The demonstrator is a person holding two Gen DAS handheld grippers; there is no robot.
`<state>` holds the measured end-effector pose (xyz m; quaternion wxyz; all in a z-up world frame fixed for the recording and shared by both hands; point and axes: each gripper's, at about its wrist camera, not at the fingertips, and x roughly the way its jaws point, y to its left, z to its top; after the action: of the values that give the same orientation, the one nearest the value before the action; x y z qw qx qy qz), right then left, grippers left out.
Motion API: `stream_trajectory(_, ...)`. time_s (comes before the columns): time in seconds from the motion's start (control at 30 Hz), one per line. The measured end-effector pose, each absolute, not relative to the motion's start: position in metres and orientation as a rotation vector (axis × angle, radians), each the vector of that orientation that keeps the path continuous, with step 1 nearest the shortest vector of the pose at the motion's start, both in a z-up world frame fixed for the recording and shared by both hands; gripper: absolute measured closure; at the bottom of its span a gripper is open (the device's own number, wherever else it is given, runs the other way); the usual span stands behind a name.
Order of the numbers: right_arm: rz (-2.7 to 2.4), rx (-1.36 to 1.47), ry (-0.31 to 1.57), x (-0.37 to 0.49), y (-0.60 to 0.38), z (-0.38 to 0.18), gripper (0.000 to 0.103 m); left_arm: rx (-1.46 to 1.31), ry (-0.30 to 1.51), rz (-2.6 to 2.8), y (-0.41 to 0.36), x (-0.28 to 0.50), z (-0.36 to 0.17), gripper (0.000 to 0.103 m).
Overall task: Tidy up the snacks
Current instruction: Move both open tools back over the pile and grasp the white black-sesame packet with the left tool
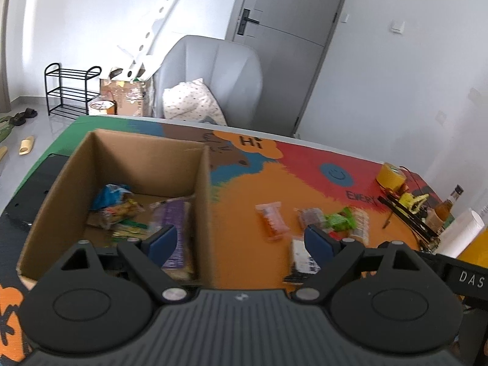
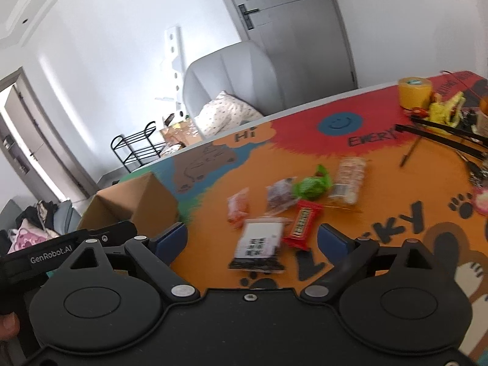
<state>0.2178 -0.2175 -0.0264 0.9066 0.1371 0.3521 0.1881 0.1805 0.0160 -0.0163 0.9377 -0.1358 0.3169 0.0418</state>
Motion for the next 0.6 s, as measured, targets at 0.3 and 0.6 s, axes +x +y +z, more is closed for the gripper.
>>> stream_trajectory(0.3, 0.321, 0.308, 0.737, 0.217, -0.25, -0.035, 0.01, -0.256, 0.666, 0.036, -0.014, 0.19, -0.021, 0.013)
stream_trajectory(0.6, 0.289, 0.334, 0.737, 0.221, -0.273, -0.044, 0.01, -0.239, 0.684, 0.018, -0.035, 0.204, -0.027, 0.013)
